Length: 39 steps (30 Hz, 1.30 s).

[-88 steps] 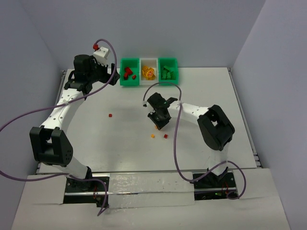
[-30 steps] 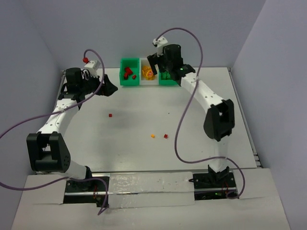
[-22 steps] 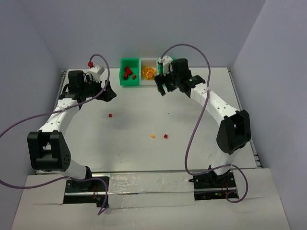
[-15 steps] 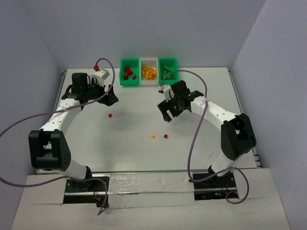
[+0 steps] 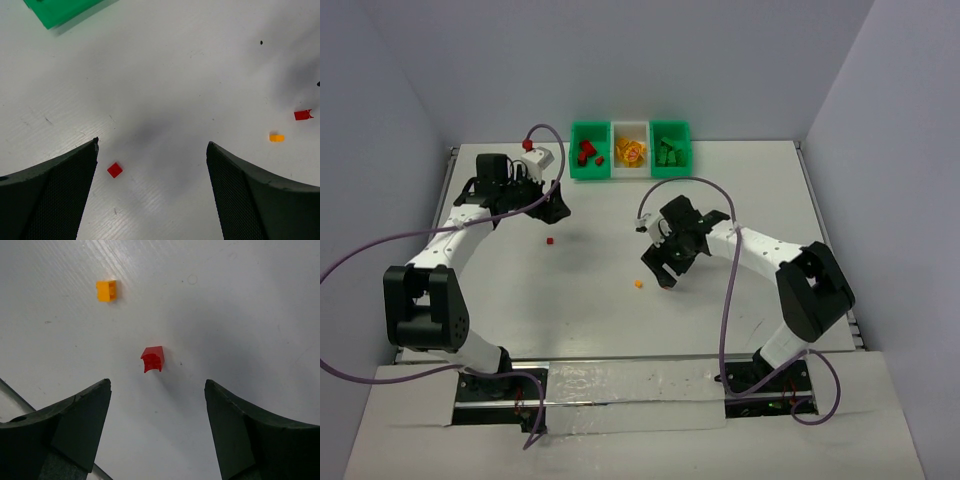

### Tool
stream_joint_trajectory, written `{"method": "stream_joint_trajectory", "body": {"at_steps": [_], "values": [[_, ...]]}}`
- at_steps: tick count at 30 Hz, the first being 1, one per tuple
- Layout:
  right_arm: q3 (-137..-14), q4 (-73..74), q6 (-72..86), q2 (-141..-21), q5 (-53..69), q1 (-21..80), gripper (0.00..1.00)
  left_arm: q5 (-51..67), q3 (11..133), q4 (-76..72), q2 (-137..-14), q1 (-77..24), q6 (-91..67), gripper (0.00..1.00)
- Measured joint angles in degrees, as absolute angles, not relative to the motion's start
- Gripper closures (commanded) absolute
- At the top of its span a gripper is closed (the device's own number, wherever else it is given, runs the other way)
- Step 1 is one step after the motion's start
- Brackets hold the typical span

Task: Sort the legos into containers by color

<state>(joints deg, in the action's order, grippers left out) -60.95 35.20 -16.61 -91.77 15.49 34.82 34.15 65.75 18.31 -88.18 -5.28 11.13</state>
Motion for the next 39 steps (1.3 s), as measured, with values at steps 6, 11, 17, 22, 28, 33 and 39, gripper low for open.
{"method": "stream_joint_trajectory", "body": {"at_steps": [6,11,17,22,28,33,39], "values": [[-60.9,35.2,-18.1,-94.7,14.8,36.7,0.3,34.1,65.7,18.3,-88.2,-5.3,11.3,0.07],[-60.9,35.0,-19.2,-95.1,14.3,38.1,0.39,34.1,65.7,18.3,-88.2,-5.3,11.4,0.07],[-60.9,34.1,-20.7,-96.6,13.0,38.6,0.45,34.1,65.7,18.3,-88.2,-5.3,11.4,0.06],[-60.9,34.0,-21.8,-98.4,12.2,38.9,0.5,34.1,65.7,18.3,-88.2,-5.3,11.7,0.07],[-60.9,33.9,-22.9,-99.4,11.6,39.0,0.71,34.1,65.7,18.2,-88.2,-5.3,11.9,0.06],[-61.2,34.2,-23.8,-99.6,11.6,39.2,0.78,33.8,65.7,18.2,-88.2,-5.3,12.2,0.07],[-68.1,37.3,-24.6,-99.7,12.1,39.0,0.84,33.8,65.7,18.2,-88.2,-5.0,11.7,0.06]]}}
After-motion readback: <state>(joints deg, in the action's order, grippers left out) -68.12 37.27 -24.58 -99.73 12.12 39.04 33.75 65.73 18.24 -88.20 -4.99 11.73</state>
